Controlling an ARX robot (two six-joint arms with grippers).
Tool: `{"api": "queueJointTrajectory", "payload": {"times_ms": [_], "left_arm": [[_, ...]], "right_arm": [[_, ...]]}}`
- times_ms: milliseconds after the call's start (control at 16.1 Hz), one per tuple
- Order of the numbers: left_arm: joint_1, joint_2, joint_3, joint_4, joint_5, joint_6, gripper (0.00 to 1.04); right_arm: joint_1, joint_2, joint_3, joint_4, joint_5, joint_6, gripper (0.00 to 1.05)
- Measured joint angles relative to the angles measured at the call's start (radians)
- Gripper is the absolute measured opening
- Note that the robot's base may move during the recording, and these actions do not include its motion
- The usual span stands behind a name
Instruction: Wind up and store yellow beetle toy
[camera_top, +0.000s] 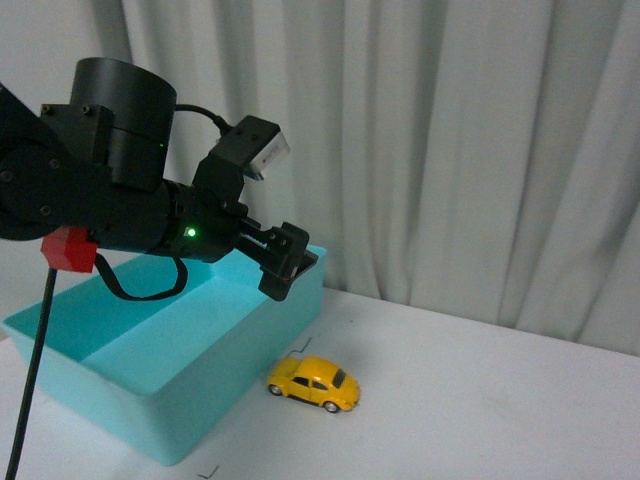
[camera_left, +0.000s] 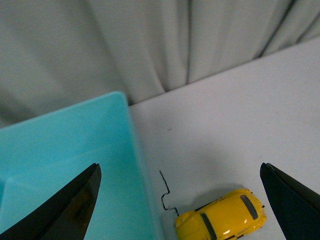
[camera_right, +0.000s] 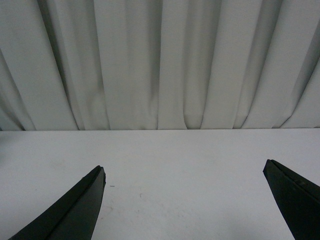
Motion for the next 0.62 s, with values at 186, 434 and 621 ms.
{"api": "queueJointTrajectory", "payload": {"times_ms": [186, 434, 621], "left_arm": [[-0.039, 0.132, 0.214, -0.284, 0.085, 0.350, 0.98], [-0.097, 0.244, 0.448, -0.690, 0.012, 0.815, 0.98], [-0.127, 0.354, 0.562, -0.876, -0.110, 1.001, 0.98]], "right_arm": [[0.000, 0.000, 0.000, 0.000, 0.000, 0.000, 0.98], [0.000, 0.000, 0.000, 0.000, 0.000, 0.000, 0.98], [0.000, 0.000, 0.000, 0.000, 0.000, 0.000, 0.98]]}}
